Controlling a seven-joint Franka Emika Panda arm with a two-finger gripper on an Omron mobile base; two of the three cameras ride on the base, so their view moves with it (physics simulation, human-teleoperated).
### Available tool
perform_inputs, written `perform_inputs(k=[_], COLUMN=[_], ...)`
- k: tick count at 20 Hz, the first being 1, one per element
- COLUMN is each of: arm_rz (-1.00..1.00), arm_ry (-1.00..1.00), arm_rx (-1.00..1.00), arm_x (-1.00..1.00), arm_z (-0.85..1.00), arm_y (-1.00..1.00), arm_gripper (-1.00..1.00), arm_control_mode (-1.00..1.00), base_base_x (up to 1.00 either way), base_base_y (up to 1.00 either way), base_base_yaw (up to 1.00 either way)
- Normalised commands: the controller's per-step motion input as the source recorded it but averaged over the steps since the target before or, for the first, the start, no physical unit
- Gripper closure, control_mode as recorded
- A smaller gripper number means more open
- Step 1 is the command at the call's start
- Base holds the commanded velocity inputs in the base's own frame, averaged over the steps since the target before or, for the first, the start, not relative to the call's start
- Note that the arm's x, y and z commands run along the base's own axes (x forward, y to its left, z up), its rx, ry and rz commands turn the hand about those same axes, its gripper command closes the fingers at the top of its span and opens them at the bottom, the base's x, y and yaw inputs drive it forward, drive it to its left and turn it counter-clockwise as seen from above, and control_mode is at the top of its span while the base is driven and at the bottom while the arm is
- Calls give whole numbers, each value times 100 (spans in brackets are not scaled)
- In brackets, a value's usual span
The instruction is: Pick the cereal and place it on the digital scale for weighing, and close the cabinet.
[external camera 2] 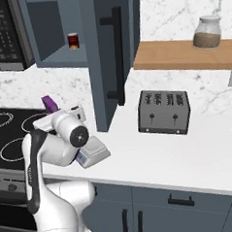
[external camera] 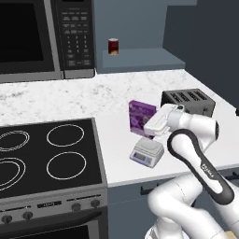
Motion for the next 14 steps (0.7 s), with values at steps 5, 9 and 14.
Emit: perform_inputs(k=[5, 9, 14], arm_rz=[6, 19, 23], arm_ry=[8, 3, 0], arm_rx=[-2, 11, 32], arm_x=[24, 19, 17], arm_z=[-52, -5, -37], arm_y=[26, -3, -3], arm_gripper=[100, 100, 100], arm_control_mode=[-100, -100, -100], base_base_x=[0, 0, 0], base_base_y=[0, 0, 0], base_base_yaw=[0, 0, 0])
